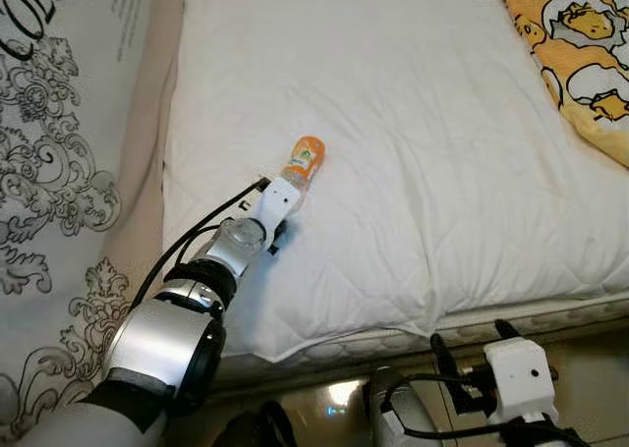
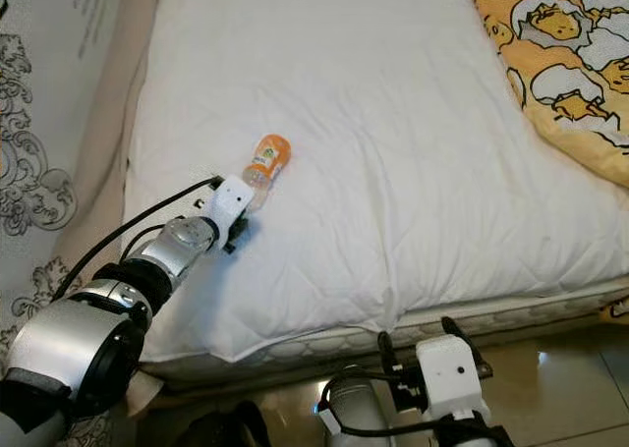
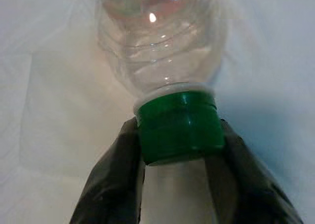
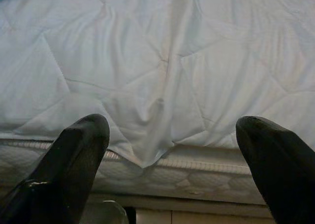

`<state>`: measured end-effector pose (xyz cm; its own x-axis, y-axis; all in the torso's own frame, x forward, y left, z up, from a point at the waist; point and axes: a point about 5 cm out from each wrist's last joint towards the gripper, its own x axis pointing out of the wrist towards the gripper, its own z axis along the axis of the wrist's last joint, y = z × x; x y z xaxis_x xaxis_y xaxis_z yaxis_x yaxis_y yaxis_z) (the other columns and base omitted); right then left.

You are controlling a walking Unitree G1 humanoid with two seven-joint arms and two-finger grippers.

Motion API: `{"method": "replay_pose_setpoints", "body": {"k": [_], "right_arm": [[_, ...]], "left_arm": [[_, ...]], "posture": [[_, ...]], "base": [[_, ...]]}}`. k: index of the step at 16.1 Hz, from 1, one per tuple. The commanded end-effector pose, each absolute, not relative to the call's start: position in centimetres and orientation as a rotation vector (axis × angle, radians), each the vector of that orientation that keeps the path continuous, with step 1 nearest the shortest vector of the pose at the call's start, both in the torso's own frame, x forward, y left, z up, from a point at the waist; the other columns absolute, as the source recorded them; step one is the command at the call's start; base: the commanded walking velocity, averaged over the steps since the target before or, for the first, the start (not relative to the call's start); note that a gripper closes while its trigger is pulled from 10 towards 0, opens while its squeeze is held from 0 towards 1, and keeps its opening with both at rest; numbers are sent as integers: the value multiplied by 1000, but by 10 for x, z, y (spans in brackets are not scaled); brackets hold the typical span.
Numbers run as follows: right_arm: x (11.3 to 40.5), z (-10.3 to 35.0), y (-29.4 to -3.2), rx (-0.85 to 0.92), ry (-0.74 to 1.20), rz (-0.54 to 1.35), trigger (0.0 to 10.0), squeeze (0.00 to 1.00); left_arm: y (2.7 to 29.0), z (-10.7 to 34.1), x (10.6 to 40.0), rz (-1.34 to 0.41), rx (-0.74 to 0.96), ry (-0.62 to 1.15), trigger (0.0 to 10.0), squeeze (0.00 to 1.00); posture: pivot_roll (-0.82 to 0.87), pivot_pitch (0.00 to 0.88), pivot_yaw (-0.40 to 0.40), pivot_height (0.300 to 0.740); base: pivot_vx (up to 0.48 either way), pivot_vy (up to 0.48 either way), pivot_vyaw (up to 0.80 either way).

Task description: Clean up the room

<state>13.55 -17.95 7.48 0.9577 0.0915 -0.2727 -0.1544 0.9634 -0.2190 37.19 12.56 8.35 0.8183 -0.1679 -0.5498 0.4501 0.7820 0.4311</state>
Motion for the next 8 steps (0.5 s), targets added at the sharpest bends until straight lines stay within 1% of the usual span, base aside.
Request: {"method": "replay_pose_setpoints", "body": {"k": [1,2,4,5,6,7,8], "right_arm": [[132,69,-178,-234,298,136,10000,0],[136,66,-177,-232,295,139,10000,0],[139,64,-177,-230,293,141,10000,0],[140,63,-177,-231,292,143,10000,0],[143,62,-178,-231,289,145,10000,0],[145,62,-178,-231,286,148,10000,0],[148,60,-177,-231,284,162,10000,0]], "left_arm": [[137,75,367,-340,587,564,0,0],[149,76,367,-323,565,570,0,0],[163,79,368,-313,529,561,0,0],[166,79,367,-329,529,562,0,0],[175,81,367,-342,538,573,0,0],[182,84,368,-338,548,578,1765,0],[192,90,369,-359,572,598,4549,0]], "posture": [[-436,144,107,736],[-425,137,112,736],[-415,128,114,736],[-408,122,114,736],[-400,118,114,736],[-389,114,114,736],[-372,107,112,736]], "base": [[0,0,0],[0,0,0],[0,0,0],[0,0,0],[0,0,0],[0,0,0],[0,0,0]]}}
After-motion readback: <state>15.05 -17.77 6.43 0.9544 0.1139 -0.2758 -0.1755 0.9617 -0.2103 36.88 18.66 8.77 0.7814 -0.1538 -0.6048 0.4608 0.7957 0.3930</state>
